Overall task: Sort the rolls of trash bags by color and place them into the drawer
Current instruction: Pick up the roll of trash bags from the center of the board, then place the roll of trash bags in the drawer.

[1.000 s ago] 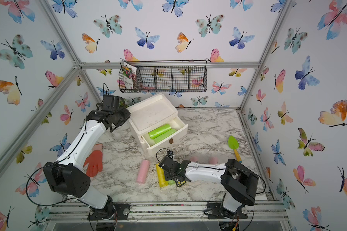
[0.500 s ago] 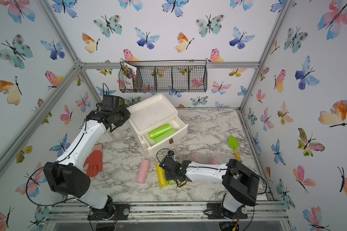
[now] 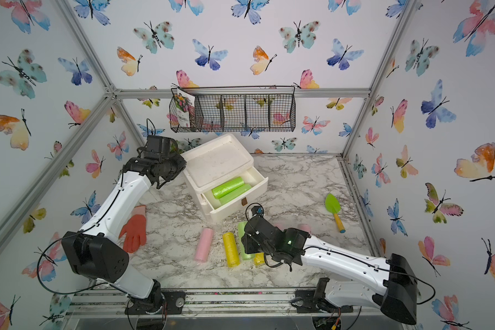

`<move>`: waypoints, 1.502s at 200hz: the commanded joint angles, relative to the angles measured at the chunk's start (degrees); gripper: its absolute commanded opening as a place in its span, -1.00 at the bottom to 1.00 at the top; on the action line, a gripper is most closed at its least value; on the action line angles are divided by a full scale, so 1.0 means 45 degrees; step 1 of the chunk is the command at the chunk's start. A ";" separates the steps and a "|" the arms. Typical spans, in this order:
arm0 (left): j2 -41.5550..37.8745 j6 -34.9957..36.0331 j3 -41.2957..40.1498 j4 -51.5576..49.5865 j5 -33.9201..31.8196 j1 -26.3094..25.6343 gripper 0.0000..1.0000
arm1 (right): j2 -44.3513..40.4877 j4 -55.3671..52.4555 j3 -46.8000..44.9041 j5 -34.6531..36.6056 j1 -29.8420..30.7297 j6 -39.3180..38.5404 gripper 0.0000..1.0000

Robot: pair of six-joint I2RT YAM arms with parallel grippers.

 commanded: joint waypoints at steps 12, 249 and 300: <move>0.0525 -0.1618 -0.0390 0.0918 0.1921 -0.0109 -1.00 | -0.1382 0.0262 0.0910 0.0078 0.0034 0.0882 -0.32; 0.0480 -0.1569 -0.0472 0.1126 0.2132 -0.0106 -1.00 | 0.1458 0.8085 0.1131 0.0991 -0.3395 0.6909 -0.36; 0.0686 -0.1578 -0.0265 0.1151 0.2234 -0.0124 -1.00 | 0.2330 0.8937 0.0957 0.0611 -0.3412 0.8159 -0.29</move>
